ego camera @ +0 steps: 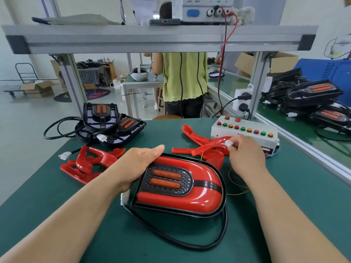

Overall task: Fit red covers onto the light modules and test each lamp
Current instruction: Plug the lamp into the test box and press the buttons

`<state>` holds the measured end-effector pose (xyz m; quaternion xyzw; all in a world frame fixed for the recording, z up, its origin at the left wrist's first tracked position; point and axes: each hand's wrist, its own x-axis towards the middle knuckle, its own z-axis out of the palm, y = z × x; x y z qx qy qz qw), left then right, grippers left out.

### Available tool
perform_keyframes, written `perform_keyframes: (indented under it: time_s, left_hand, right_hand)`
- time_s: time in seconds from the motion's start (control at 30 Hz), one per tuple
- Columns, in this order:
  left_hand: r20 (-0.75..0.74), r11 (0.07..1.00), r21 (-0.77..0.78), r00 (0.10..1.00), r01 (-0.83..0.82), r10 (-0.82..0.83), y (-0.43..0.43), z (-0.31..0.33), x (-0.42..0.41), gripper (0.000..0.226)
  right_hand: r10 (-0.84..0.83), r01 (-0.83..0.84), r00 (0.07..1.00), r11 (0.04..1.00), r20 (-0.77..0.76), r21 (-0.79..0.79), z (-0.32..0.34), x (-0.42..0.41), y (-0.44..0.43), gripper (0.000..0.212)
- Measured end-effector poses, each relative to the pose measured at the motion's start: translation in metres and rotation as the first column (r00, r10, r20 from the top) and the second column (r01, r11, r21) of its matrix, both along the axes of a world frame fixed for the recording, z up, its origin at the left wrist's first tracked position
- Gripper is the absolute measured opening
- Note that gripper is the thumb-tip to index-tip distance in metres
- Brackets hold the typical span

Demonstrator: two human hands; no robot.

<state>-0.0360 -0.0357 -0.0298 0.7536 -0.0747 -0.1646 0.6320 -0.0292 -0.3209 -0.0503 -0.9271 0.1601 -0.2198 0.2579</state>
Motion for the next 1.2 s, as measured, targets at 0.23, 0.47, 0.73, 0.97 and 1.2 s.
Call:
perform_keyframes:
  time_s: [0.23, 0.47, 0.73, 0.97, 1.2]
  left_hand:
    - [0.236, 0.984, 0.142, 0.969, -0.105, 0.069, 0.006, 0.006, 0.002, 0.067]
    - [-0.023, 0.376, 0.923, 0.985, 0.086, -0.169, 0.047, 0.04, -0.008, 0.058]
    - [-0.203, 0.269, 0.922, 0.94, 0.278, -0.275, 0.03, 0.029, -0.014, 0.033]
    - [-0.201, 0.302, 0.898, 0.909, 0.32, -0.366, 0.035, 0.031, -0.012, 0.017]
    - [0.106, 0.814, 0.442, 0.88, 0.376, -0.464, 0.052, 0.039, -0.009, 0.023]
  right_hand:
    - [0.132, -0.138, 0.989, 0.982, 0.06, 0.126, 0.001, -0.003, 0.008, 0.018]
    - [0.197, -0.214, 0.975, 0.96, 0.106, 0.181, 0.006, -0.006, 0.016, 0.018]
    - [0.326, -0.334, 0.943, 0.925, 0.071, 0.179, 0.008, -0.01, 0.02, 0.013]
    - [0.488, -0.474, 0.872, 0.856, -0.022, 0.209, 0.009, -0.015, 0.028, 0.01]
    - [0.478, -0.461, 0.877, 0.865, -0.043, 0.2, 0.007, -0.015, 0.03, 0.009]
